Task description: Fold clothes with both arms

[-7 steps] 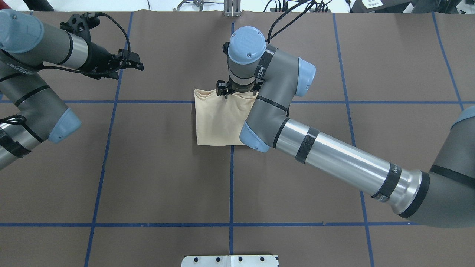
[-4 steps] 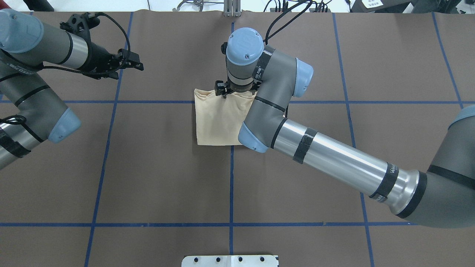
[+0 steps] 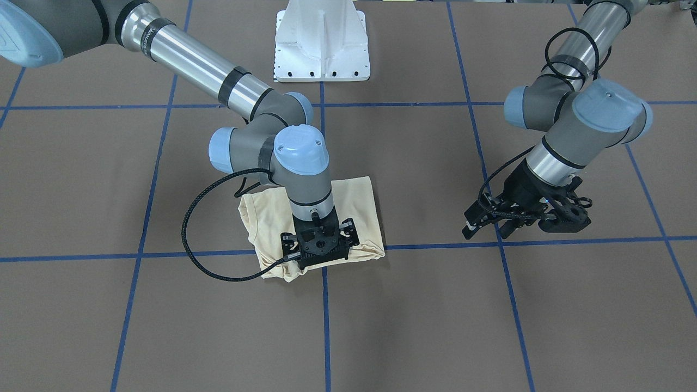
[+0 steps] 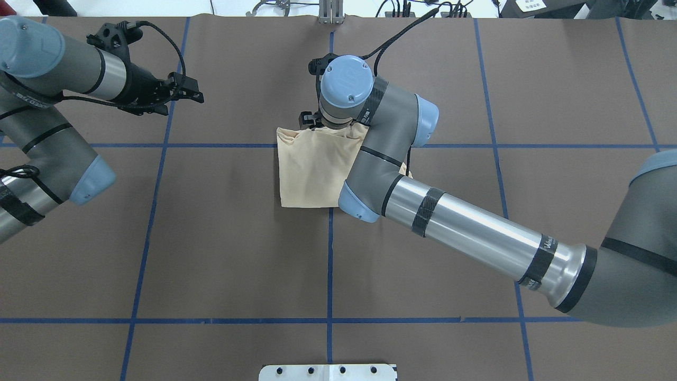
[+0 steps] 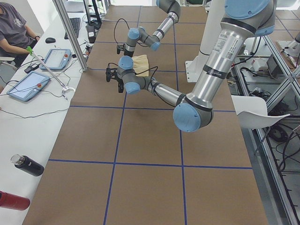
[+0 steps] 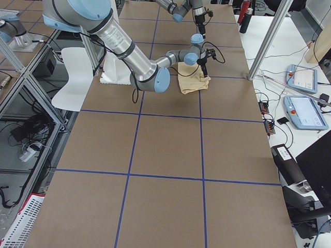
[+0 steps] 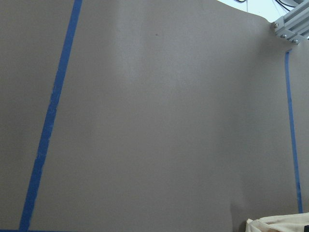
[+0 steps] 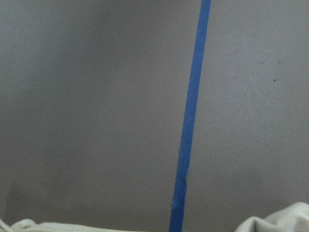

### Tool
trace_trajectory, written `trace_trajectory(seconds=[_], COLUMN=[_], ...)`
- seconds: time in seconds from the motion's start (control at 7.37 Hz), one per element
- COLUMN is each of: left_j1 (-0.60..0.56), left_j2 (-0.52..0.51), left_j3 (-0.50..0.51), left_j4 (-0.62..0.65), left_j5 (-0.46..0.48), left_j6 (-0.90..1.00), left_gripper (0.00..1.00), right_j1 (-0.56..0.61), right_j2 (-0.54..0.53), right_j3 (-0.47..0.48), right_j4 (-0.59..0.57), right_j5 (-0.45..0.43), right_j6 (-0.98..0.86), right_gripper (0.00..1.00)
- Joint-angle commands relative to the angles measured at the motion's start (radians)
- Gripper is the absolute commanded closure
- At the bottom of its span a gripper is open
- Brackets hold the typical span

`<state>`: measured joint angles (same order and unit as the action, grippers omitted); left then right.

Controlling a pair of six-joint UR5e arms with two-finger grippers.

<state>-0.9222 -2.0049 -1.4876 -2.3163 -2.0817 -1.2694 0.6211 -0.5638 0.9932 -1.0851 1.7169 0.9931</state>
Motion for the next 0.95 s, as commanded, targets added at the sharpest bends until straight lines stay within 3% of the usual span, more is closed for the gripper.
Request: trace_trajectory(seconds=[0.0,0.14,0.41,0.54,0.68,0.81], left_j1=[-0.007,-0.03,-0.067,-0.075,-0.111,-0.141], left_j2=[0.0,0.0,0.065,0.074,0.128,0.143], left_j3=[0.0,-0.005,-0.029,-0.054,-0.088,-0.106], left_j4=[-0.002,-0.005,-0.012,-0.006,-0.012,-0.009], left_j5=[-0.001,-0.006,-0.003,0.062,0.064,0.066], left_j6=[0.007,0.021,0.178,0.156,0.172,0.23], left_gripper=[0.0,0.0,0.0,0.0,0.0,0.0], right_j1=[0.003,0.024,0.081,0.094,0.129,0.222], right_j2=[0.004,0.013,-0.005,-0.055,-0.071,-0.13], right_j3=[0.005,0.016,0.202,0.313,0.353,0.37], right_j4=[0.034,0.01,-0.292,-0.39,-0.435,-0.429], right_j5=[-0.013,0.006,0.053,0.055,0.085,0.215], right_j6=[-0.002,0.013,0.005,-0.005,-0.01,-0.01], right_gripper=[0.01,0.01,0.01,0.01,0.01,0.01])
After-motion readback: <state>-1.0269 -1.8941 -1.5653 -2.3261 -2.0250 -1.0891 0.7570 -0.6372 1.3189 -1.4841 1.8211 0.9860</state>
